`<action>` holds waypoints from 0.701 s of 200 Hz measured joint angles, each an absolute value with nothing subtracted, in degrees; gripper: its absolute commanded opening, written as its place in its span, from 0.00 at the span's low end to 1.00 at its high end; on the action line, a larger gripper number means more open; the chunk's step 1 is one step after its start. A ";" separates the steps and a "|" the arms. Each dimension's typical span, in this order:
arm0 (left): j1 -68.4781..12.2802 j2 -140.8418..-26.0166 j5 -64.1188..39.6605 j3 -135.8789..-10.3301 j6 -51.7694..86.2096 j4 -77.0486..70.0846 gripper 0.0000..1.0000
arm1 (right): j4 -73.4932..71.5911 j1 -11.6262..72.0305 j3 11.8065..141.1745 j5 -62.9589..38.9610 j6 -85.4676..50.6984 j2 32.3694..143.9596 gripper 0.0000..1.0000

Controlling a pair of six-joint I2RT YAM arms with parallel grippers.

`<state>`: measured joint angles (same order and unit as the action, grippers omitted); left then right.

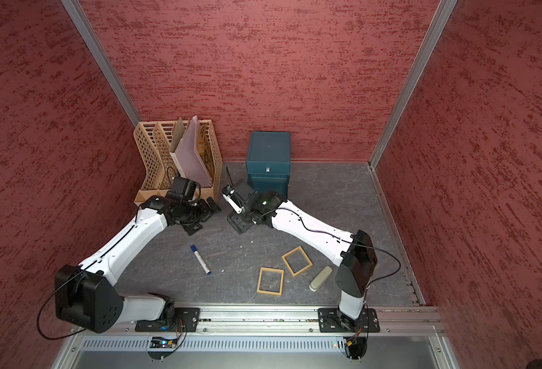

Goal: Place the brooch boxes into the drawer by color
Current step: Place the brooch box in the drawer.

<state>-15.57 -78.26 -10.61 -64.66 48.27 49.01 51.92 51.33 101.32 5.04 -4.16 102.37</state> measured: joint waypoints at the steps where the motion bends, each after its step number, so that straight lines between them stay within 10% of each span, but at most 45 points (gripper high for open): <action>1: -15.59 -78.30 -10.63 -64.69 48.27 48.99 1.00 | 51.94 51.22 101.47 5.06 -4.23 102.39 0.59; 140: -19.94 -84.38 -12.95 -64.79 54.28 37.15 0.98 | 52.47 35.40 111.28 8.29 -27.31 113.45 0.54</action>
